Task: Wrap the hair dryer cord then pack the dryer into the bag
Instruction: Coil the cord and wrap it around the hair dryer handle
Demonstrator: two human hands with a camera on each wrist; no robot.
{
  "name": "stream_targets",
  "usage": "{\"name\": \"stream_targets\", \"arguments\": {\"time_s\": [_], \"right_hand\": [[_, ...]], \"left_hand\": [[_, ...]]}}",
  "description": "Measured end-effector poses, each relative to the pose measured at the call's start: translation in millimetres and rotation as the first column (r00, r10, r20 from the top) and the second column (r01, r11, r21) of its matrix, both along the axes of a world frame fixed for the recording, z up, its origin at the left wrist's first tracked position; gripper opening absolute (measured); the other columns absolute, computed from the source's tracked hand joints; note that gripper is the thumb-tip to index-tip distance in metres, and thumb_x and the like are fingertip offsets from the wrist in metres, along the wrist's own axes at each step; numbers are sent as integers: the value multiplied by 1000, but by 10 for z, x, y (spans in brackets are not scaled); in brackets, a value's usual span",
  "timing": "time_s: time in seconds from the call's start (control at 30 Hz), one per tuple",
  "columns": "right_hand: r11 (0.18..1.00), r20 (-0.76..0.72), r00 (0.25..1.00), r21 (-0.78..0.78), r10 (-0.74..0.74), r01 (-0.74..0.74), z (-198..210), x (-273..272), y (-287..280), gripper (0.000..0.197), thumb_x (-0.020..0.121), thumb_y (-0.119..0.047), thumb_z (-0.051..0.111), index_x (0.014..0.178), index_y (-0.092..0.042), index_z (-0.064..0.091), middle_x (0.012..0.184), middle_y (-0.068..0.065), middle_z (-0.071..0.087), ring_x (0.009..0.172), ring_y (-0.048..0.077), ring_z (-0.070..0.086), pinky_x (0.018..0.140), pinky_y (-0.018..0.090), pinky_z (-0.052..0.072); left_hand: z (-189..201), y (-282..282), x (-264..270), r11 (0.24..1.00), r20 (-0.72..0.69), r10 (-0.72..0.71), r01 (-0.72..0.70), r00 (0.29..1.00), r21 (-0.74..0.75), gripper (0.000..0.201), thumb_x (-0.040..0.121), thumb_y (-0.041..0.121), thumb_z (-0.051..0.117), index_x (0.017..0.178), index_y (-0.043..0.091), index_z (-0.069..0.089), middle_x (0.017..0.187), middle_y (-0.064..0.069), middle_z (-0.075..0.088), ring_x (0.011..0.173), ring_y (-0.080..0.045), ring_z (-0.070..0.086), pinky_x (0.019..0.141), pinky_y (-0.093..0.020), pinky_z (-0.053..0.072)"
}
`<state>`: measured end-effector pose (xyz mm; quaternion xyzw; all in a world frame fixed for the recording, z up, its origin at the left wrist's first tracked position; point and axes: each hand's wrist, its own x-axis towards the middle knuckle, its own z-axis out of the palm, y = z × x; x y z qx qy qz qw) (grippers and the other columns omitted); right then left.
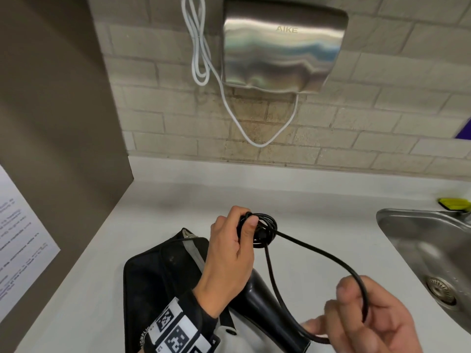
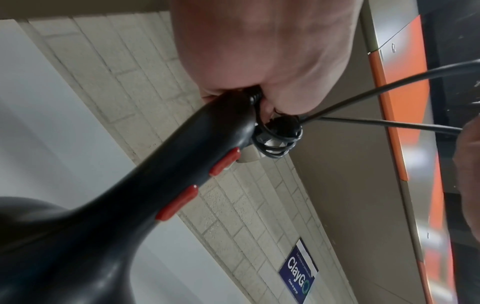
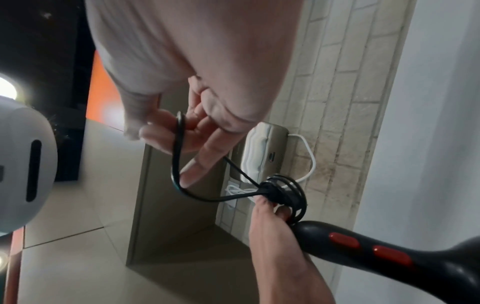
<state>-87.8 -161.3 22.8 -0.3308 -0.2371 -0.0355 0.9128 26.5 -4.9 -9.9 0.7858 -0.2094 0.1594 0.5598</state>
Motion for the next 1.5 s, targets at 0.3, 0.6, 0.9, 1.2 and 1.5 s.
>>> {"name": "stream_targets", "arguments": {"time_s": [0.3, 0.6, 0.9, 1.2, 1.5], "right_hand": [[596, -136, 926, -795, -351, 109, 125, -197, 74, 56, 55, -67, 79, 69, -13, 75, 40, 1, 47, 35, 4, 34, 41, 10, 28], [375, 101, 766, -826, -635, 420, 499, -80, -184, 61, 71, -63, 69, 50, -8, 53, 37, 3, 37, 38, 13, 29, 40, 11, 25], [102, 304, 774, -899, -556, 426, 604, 37, -320, 52, 78, -57, 56, 59, -9, 59, 39, 4, 45, 40, 9, 35, 40, 22, 28], [-154, 409, 727, -906, -551, 393, 34, 446, -362, 11, 89, -42, 55, 95, -35, 60, 96, -21, 68, 90, 1, 65, 70, 7, 44], [-149, 460, 816, -887, -350, 436, 127, 515, 223, 11, 91, -35, 61, 100, -32, 54, 86, -17, 63, 73, 2, 62, 63, 9, 42]], "left_hand": [[-17, 122, 149, 998, -36, 37, -39, 999, -42, 19, 102, 45, 37, 93, 35, 51, 62, 16, 46, 62, -13, 46, 62, -28, 38], [-36, 143, 93, 1000, -23, -7, 7, 1000, -11, 20, 102, 51, 33, 96, 38, 48, 68, 7, 53, 64, -32, 62, 63, -53, 53], [30, 151, 102, 999, -58, -20, 18, 998, -36, 22, 102, 47, 37, 117, 44, 52, 65, 15, 50, 67, -27, 64, 68, -46, 55], [60, 163, 105, 999, -48, -54, 53, 997, -10, 25, 103, 42, 36, 92, 26, 52, 60, 12, 43, 54, -13, 50, 54, -26, 40], [83, 39, 24, 996, -9, -55, 55, 998, 68, 22, 103, 39, 36, 95, 25, 51, 61, 15, 42, 63, -11, 44, 61, -23, 34]]}}
